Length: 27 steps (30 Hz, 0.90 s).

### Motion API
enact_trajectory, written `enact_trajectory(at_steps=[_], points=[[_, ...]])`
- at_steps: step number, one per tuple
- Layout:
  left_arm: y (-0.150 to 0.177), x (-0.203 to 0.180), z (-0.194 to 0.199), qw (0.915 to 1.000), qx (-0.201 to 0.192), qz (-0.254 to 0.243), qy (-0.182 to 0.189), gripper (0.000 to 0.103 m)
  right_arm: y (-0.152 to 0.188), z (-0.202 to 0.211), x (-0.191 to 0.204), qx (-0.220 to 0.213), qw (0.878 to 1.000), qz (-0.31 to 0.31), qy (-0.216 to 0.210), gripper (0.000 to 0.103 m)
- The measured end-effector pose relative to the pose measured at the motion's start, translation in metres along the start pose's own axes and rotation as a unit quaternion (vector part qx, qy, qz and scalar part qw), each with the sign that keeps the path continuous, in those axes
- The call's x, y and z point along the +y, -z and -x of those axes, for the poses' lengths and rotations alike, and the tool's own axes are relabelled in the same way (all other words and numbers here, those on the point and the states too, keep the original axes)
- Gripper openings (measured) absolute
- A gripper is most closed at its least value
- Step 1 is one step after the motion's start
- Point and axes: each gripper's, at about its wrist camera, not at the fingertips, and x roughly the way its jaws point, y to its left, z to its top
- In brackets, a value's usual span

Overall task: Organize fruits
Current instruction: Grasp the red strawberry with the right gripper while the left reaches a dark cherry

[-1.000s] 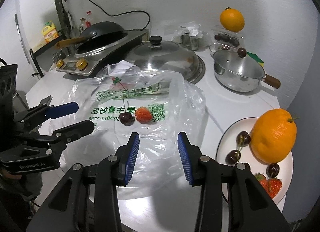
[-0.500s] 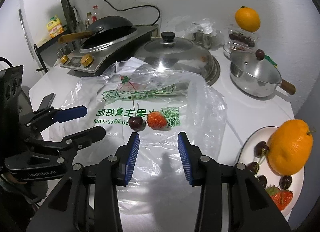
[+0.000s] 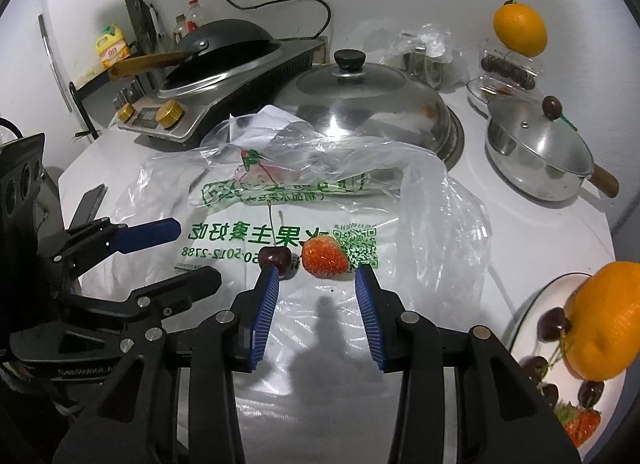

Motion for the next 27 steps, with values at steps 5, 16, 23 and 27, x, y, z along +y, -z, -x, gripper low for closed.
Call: enact_trajectory(at_steps=[5, 16, 23, 27], points=[[-0.001, 0.003, -0.008, 1.0, 0.006, 0.002, -0.002, 0.068, -0.004, -0.01, -0.001, 0.005, 1.0, 0.0, -0.006, 0.042], [-0.002, 0.009, -0.021, 0.9998, 0.019, 0.005, -0.001, 0.068, -0.008, -0.032, -0.007, 0.018, 1.0, -0.005, -0.017, 0.042], [-0.003, 0.012, -0.032, 0.9996, 0.028, 0.01, 0.001, 0.068, -0.009, -0.046, -0.01, 0.029, 0.999, -0.006, -0.023, 0.042], [-0.002, 0.013, -0.036, 0.9994, 0.032, 0.011, 0.002, 0.068, -0.01, -0.054, -0.011, 0.034, 0.999, -0.008, -0.026, 0.042]])
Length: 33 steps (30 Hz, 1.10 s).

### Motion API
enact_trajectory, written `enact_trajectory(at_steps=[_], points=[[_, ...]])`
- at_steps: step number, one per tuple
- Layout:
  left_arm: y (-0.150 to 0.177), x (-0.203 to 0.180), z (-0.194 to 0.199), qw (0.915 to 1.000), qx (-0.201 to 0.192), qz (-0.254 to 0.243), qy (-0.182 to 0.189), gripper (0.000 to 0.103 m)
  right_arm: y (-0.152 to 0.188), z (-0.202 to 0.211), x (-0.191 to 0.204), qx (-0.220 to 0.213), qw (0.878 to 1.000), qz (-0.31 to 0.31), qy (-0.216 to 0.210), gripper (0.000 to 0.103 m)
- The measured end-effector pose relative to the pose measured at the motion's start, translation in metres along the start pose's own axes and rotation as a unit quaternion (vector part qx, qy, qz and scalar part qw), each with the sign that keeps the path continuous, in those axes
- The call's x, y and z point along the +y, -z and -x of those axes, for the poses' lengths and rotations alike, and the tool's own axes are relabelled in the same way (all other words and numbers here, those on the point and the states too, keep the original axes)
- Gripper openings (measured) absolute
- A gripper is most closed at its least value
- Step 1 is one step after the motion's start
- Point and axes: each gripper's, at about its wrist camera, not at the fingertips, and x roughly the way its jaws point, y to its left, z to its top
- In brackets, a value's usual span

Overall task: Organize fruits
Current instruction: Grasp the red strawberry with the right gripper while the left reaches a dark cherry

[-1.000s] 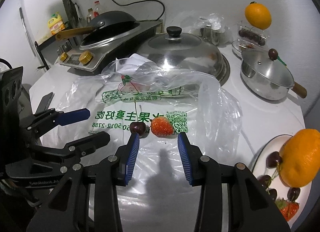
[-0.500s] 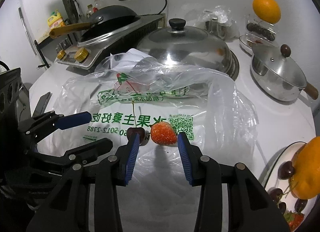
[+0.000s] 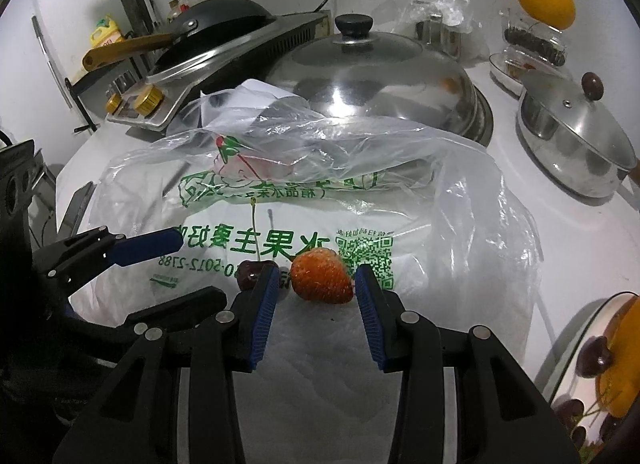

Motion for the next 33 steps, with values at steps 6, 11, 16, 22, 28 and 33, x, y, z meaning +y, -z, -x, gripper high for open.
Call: enact_trajectory(at_steps=[6, 11, 16, 22, 28, 33], points=[[0.001, 0.0, -0.004, 1.0, 0.005, -0.002, -0.003, 0.068, -0.001, -0.008, -0.003, 0.005, 1.0, -0.001, -0.005, 0.042], [0.0, 0.0, -0.007, 0.9999, 0.008, -0.003, -0.005, 0.068, -0.002, -0.012, -0.004, 0.007, 1.0, -0.001, -0.012, 0.042], [-0.001, -0.002, -0.01, 0.9999, 0.011, -0.005, -0.006, 0.068, -0.002, -0.012, -0.003, 0.005, 1.0, 0.007, -0.019, 0.039], [-0.003, -0.008, -0.014, 0.9997, 0.016, -0.016, -0.009, 0.068, -0.001, -0.005, -0.003, -0.002, 1.0, 0.017, -0.024, 0.033], [-0.004, -0.019, -0.017, 0.9992, 0.018, -0.033, -0.014, 0.068, 0.002, 0.005, -0.007, -0.01, 1.0, 0.016, -0.023, 0.033], [-0.007, -0.023, -0.024, 0.9988, 0.021, -0.04, -0.02, 0.068, 0.006, 0.009, -0.018, -0.009, 1.0, 0.009, -0.017, 0.033]])
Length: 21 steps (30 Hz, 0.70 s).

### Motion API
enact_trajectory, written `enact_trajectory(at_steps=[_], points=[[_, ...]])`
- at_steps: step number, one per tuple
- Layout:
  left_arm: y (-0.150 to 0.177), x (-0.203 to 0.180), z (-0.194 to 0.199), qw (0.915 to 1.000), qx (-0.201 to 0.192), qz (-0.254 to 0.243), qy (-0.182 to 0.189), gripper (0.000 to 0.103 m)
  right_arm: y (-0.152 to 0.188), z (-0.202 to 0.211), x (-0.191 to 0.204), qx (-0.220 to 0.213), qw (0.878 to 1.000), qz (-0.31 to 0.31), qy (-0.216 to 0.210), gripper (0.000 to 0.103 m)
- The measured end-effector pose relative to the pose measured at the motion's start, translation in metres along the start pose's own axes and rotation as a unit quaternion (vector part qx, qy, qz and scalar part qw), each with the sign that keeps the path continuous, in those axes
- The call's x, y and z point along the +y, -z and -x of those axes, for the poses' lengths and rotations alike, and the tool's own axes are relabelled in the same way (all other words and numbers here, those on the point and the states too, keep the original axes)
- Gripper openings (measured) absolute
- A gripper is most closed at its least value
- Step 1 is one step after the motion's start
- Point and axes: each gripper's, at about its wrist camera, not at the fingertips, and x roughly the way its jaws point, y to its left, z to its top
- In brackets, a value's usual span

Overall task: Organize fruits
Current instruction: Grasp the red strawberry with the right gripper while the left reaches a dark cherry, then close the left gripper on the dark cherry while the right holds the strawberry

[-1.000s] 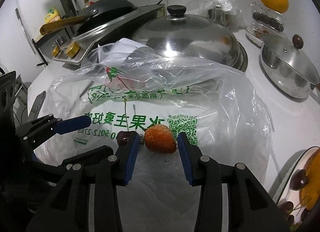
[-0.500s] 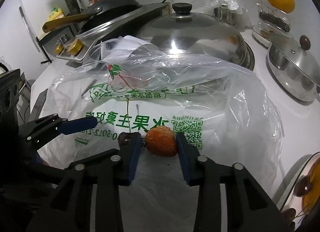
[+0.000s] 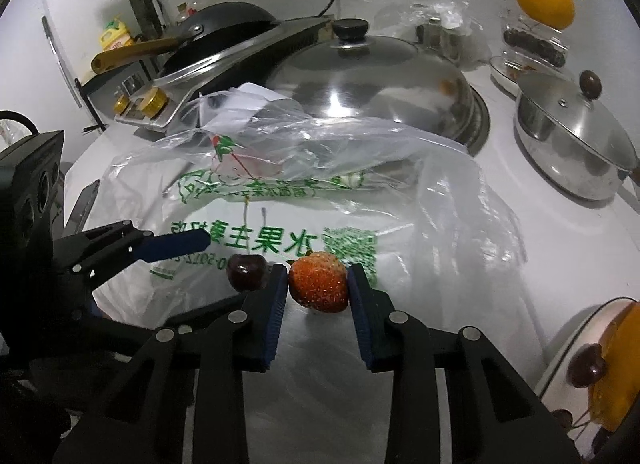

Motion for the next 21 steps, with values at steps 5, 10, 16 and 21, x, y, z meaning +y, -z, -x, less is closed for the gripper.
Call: enact_trajectory(at_steps=[5, 10, 16, 21], points=[[-0.002, -0.001, -0.004, 1.0, 0.002, 0.0, -0.005, 0.068, 0.006, -0.001, -0.008, 0.006, 1.0, -0.006, 0.001, 0.033], [-0.004, -0.005, -0.01, 0.9999, 0.004, -0.008, -0.012, 0.067, 0.008, -0.002, -0.01, 0.007, 1.0, -0.008, -0.003, 0.033], [-0.005, -0.003, -0.012, 0.9999, 0.0, 0.0, -0.016, 0.059, 0.008, -0.004, -0.011, 0.009, 1.0, -0.01, -0.01, 0.033], [-0.004, -0.002, -0.012, 0.9999, -0.002, -0.003, -0.01, 0.05, 0.01, -0.008, -0.009, 0.015, 1.0, -0.011, -0.012, 0.036]])
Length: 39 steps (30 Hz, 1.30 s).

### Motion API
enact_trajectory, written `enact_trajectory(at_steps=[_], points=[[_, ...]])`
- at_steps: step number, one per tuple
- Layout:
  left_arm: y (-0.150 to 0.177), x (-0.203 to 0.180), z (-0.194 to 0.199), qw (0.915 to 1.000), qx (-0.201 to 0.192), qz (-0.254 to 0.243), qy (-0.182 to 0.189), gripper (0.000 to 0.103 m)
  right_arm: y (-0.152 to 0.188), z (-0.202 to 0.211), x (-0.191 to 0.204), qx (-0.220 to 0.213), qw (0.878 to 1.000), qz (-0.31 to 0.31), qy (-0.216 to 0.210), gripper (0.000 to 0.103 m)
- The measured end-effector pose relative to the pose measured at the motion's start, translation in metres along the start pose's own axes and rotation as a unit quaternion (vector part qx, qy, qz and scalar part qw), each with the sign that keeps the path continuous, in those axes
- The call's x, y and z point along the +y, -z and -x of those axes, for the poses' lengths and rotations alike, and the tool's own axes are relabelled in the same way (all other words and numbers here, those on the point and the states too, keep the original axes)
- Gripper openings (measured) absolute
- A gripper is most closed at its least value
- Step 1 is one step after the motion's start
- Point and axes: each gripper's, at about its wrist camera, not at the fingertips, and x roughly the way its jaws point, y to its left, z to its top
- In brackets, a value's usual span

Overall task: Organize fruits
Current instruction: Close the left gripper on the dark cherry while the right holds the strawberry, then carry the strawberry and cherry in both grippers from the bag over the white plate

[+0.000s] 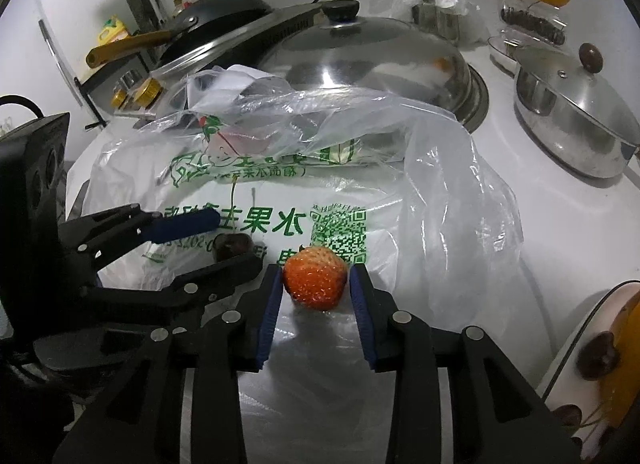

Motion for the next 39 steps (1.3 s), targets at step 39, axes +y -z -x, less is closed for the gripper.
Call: enact_trajectory(at_steps=[39], points=[[0.003, -0.006, 0.008, 0.9995, -0.002, -0.012, 0.028, 0.03, 0.007, 0.033, 0.007, -0.026, 1.0, 0.007, 0.012, 0.036]])
